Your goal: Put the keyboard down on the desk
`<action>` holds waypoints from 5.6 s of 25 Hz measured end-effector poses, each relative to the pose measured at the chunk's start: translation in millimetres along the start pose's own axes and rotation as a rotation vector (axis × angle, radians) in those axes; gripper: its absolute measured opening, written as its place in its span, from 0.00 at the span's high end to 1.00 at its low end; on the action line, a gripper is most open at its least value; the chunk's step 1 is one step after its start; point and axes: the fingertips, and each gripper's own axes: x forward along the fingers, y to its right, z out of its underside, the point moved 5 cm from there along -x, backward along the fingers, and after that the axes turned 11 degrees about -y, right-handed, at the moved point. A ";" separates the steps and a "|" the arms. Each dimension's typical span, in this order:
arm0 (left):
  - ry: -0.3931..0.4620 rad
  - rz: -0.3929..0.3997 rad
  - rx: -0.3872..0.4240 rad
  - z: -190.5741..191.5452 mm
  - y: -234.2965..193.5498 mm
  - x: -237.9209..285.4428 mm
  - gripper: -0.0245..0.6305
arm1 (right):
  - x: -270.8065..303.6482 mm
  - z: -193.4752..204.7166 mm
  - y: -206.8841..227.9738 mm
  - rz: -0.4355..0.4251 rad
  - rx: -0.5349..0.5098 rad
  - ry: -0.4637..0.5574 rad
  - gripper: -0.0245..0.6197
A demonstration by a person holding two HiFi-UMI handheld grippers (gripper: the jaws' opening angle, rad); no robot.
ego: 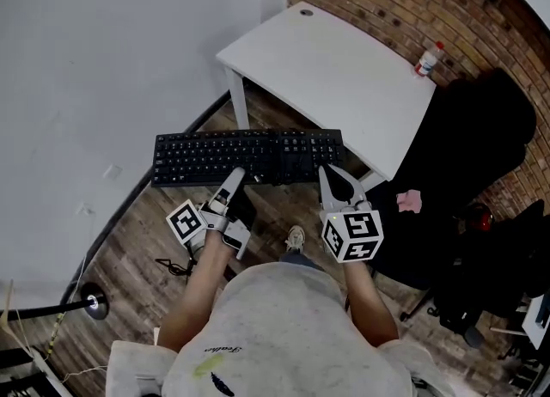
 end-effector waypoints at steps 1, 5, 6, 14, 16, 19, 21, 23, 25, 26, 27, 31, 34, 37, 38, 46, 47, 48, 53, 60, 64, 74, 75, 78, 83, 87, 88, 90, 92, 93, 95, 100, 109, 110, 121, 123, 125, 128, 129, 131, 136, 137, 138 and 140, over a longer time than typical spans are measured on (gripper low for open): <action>0.005 0.001 0.004 -5.4 -0.4 7.9 0.85 | 6.9 -6.3 5.0 -0.007 -0.006 0.005 0.95; 0.014 0.004 0.009 -19.1 -4.8 48.9 0.85 | 30.2 -27.3 36.9 -0.032 -0.012 0.017 0.95; 0.014 0.003 0.010 -21.4 -7.1 60.1 0.85 | 35.8 -30.8 47.1 -0.034 -0.009 0.018 0.95; 0.028 -0.009 -0.030 -29.9 -32.6 144.9 0.85 | 75.3 -46.1 127.0 -0.045 0.022 -0.008 0.95; 0.028 -0.011 -0.044 -30.8 -38.5 161.7 0.85 | 81.9 -48.1 141.6 -0.048 0.030 -0.010 0.95; 0.030 -0.014 -0.047 -33.5 -46.0 186.0 0.85 | 92.5 -52.4 162.1 -0.056 0.033 -0.010 0.95; 0.024 -0.021 -0.049 -33.7 -51.2 199.6 0.85 | 97.4 -53.2 173.8 -0.054 0.036 -0.010 0.95; 0.010 -0.032 -0.050 -34.6 -57.0 209.9 0.85 | 100.0 -53.6 182.7 -0.044 0.039 -0.009 0.95; -0.003 -0.038 -0.049 -36.9 -61.8 221.1 0.85 | 103.2 -54.7 192.4 -0.031 0.041 -0.008 0.95; -0.008 -0.039 -0.049 -37.9 -63.5 228.2 0.85 | 105.5 -55.2 198.5 -0.025 0.045 -0.009 0.95; -0.013 -0.039 -0.051 -38.8 -64.9 235.9 0.85 | 108.0 -55.3 204.7 -0.020 0.050 -0.013 0.95; -0.043 -0.046 -0.058 -45.3 -73.4 257.6 0.85 | 118.0 -56.4 220.0 0.006 0.061 -0.027 0.95; -0.068 -0.048 -0.063 -53.5 -81.5 268.0 0.85 | 125.7 -57.8 225.1 0.031 0.068 -0.029 0.95; -0.096 -0.050 -0.081 -63.7 -92.1 289.8 0.85 | 138.6 -60.7 238.4 0.060 0.076 -0.037 0.95; -0.109 -0.049 -0.089 -67.1 -96.0 298.8 0.85 | 143.3 -61.9 244.5 0.074 0.081 -0.040 0.95; -0.239 -0.065 -0.118 -105.8 -127.6 368.7 0.85 | 192.2 -77.4 284.0 0.176 0.136 -0.067 0.95; -0.257 -0.069 -0.123 -111.4 -131.7 376.8 0.85 | 199.3 -80.1 287.7 0.188 0.141 -0.071 0.95; -0.275 -0.072 -0.128 -117.0 -136.0 384.7 0.85 | 206.2 -82.9 291.2 0.201 0.145 -0.075 0.95; -0.367 -0.086 -0.172 -140.4 -158.5 423.5 0.85 | 236.2 -93.8 308.1 0.274 0.177 -0.098 0.95; -0.501 -0.108 -0.203 -162.1 -180.1 467.3 0.85 | 265.6 -102.8 327.0 0.367 0.241 -0.115 0.95; -0.565 -0.120 -0.216 -172.7 -193.1 491.2 0.85 | 280.1 -103.0 335.8 0.419 0.280 -0.128 0.95; -0.654 -0.173 -0.264 -185.9 -225.7 522.2 0.85 | 301.5 -96.0 345.0 0.500 0.341 -0.171 0.95; -0.657 -0.178 -0.268 -186.7 -228.5 524.2 0.85 | 302.2 -94.7 345.7 0.505 0.346 -0.175 0.95; -0.671 -0.192 -0.280 -188.1 -236.3 529.8 0.85 | 304.3 -92.0 347.9 0.521 0.360 -0.183 0.95; -0.683 -0.210 -0.289 -190.9 -242.8 540.0 0.85 | 310.7 -95.3 353.8 0.528 0.369 -0.186 0.95; -0.667 -0.224 -0.324 -189.9 -246.0 543.8 0.84 | 314.2 -96.3 358.6 0.534 0.380 -0.195 0.95; -0.665 -0.228 -0.326 -190.6 -246.4 544.8 0.84 | 316.5 -96.9 359.6 0.532 0.380 -0.196 0.95; -0.655 -0.239 -0.320 -192.7 -248.2 546.2 0.84 | 321.8 -96.9 361.5 0.526 0.378 -0.199 0.95; -0.636 -0.256 -0.304 -193.8 -250.5 546.4 0.85 | 325.3 -95.4 363.4 0.522 0.378 -0.202 0.95; -0.627 -0.264 -0.297 -194.0 -250.7 546.4 0.85 | 326.4 -95.2 364.4 0.521 0.379 -0.202 0.95; -0.612 -0.274 -0.292 -194.2 -248.4 547.3 0.85 | 328.3 -96.3 366.1 0.518 0.380 -0.199 0.95; -0.596 -0.297 -0.277 -195.4 -248.0 545.5 0.74 | 330.2 -96.6 366.5 0.513 0.385 -0.190 0.95; -0.577 -0.385 -0.257 -195.4 -251.4 543.0 0.58 | 329.2 -90.2 356.6 0.493 0.402 -0.193 0.95; -0.577 -0.398 -0.253 -195.3 -251.7 543.0 0.56 | 328.8 -88.6 355.1 0.492 0.403 -0.195 0.95; -0.581 -0.520 -0.224 -190.0 -250.7 546.2 0.47 | 321.4 -78.2 348.4 0.493 0.425 -0.190 0.95; -0.587 -0.533 -0.216 -188.8 -250.2 544.6 0.46 | 320.3 -76.4 346.3 0.490 0.426 -0.187 0.95; -0.588 -0.539 -0.216 -187.7 -249.4 543.2 0.45 | 318.8 -74.7 344.8 0.486 0.427 -0.185 0.95; -0.581 -0.540 -0.225 -185.8 -247.7 539.6 0.44 | 315.2 -73.2 343.3 0.480 0.427 -0.179 0.95; -0.578 -0.541 -0.228 -185.6 -247.5 538.0 0.44 | 314.0 -72.8 342.8 0.477 0.426 -0.177 0.95; -0.569 -0.545 -0.231 -185.3 -247.1 534.8 0.44 | 311.8 -72.0 342.3 0.471 0.423 -0.172 0.95; -0.556 -0.544 -0.216 -181.8 -240.3 520.8 0.45 | 303.0 -72.3 339.5 0.451 0.429 -0.166 0.95; -0.558 -0.540 -0.206 -181.4 -237.6 519.2 0.45 | 301.7 -74.2 338.8 0.443 0.428 -0.163 0.95; -0.560 -0.535 -0.195 -181.1 -234.7 518.0 0.45 | 300.4 -76.3 338.0 0.434 0.421 -0.162 0.95; -0.560 -0.521 -0.174 -181.0 -229.1 515.1 0.46 | 297.6 -79.7 335.8 0.425 0.394 -0.163 0.95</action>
